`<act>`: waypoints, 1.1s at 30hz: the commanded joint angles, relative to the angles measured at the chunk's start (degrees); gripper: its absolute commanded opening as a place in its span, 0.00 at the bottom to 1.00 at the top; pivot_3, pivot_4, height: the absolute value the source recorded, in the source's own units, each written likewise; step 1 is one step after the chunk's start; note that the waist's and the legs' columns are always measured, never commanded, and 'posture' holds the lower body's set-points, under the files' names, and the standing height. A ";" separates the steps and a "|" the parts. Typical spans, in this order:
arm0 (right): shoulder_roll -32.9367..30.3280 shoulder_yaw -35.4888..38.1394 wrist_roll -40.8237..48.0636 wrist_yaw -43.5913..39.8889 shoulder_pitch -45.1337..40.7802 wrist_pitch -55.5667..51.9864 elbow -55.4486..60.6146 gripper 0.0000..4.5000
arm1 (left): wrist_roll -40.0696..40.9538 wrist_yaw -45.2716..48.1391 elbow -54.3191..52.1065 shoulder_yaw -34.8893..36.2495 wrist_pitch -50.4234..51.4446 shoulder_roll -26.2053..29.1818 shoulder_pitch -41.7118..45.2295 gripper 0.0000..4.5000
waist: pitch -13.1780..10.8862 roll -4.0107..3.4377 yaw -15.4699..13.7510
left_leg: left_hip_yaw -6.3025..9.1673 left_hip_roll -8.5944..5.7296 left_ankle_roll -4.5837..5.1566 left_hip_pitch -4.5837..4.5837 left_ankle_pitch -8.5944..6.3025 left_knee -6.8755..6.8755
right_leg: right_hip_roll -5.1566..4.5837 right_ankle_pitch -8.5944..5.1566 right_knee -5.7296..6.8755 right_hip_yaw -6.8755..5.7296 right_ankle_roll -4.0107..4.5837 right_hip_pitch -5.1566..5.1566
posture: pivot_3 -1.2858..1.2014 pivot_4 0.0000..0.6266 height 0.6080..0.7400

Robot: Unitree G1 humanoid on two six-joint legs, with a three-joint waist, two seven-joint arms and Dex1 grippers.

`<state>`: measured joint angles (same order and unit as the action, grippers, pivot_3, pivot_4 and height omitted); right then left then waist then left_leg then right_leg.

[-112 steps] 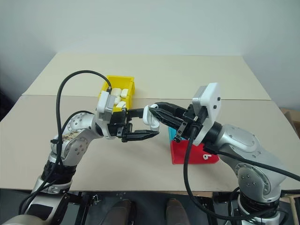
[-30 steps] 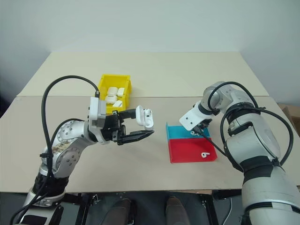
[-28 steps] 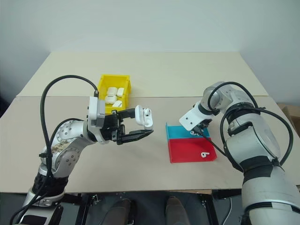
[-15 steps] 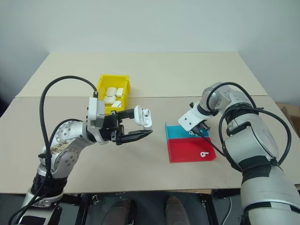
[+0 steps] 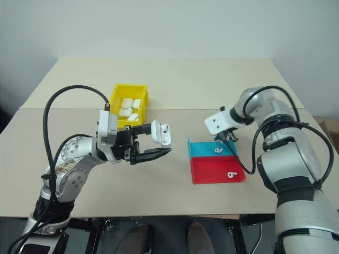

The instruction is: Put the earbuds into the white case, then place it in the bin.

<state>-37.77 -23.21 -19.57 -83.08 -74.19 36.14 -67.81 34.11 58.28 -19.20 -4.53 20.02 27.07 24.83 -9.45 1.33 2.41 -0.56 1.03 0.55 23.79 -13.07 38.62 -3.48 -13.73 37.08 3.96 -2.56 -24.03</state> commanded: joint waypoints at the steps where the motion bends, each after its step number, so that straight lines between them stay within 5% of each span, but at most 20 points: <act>1: -3.05 9.64 13.97 -8.79 1.99 -11.67 10.33 0.14 | 0.88 1.86 0.98 0.53 -1.30 -0.21 2.51 0.61 | 0.00 -0.01 -0.07 | 0.02 0.01 0.00 0.01 0.00 0.00 | 0.01 0.00 0.00 -0.01 0.00 0.00 | 0.52 0.24 1.00; 6: -5.23 24.75 35.60 -4.14 13.95 -46.27 37.82 0.14 | 0.39 3.76 4.30 0.03 -2.14 -1.30 4.83 0.61 | 0.00 -0.01 -0.62 | 0.08 0.01 0.00 0.02 0.00 0.01 | -0.01 0.00 0.01 -0.04 0.00 0.05 | 0.52 0.24 1.00; 10: -5.16 36.45 54.26 9.38 25.88 -74.77 64.51 0.14 | -0.38 4.71 7.59 -0.23 -2.81 -2.23 6.74 0.61 | 0.00 -0.03 -1.36 | 0.12 0.01 0.01 0.07 0.00 0.02 | -0.01 0.00 0.03 -0.03 0.00 -0.03 | 0.52 0.24 1.00; 15: 0.79 45.50 77.57 31.14 32.69 -95.35 85.49 0.14 | -1.24 5.68 10.94 -0.99 -3.37 -3.50 8.47 0.61 | 0.01 -0.02 -1.43 | 0.13 0.00 0.01 0.08 0.00 0.05 | 0.02 0.00 0.04 -0.01 -0.01 -0.02 | 0.52 0.24 1.00; 23: 4.29 42.32 92.58 50.16 37.40 -99.54 97.81 0.14 | -2.31 8.18 13.96 -1.86 -3.94 -4.98 11.18 0.61 | 0.01 -0.02 -1.54 | 0.15 -0.04 0.02 0.27 0.00 0.13 | 0.04 -0.02 -0.04 -0.06 -0.07 -0.08 | 0.52 0.24 1.00; 33: 0.61 38.32 89.60 50.15 41.97 -95.49 98.96 0.14 | -2.01 8.59 13.44 -1.09 -3.58 -4.71 11.74 0.61 | 0.01 -0.02 -1.53 | 0.16 -0.04 0.03 0.31 0.00 0.14 | 0.06 -0.02 -0.06 -0.10 -0.08 -0.10 | 0.52 0.24 1.00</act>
<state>-36.14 14.34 70.47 -32.21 -32.29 -61.67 29.70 31.61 66.84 -3.79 -6.62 17.40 22.29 35.86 -9.43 1.31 0.88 -0.40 1.00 0.59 24.10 -13.06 38.77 -3.42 -13.76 37.03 3.86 -2.63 -24.12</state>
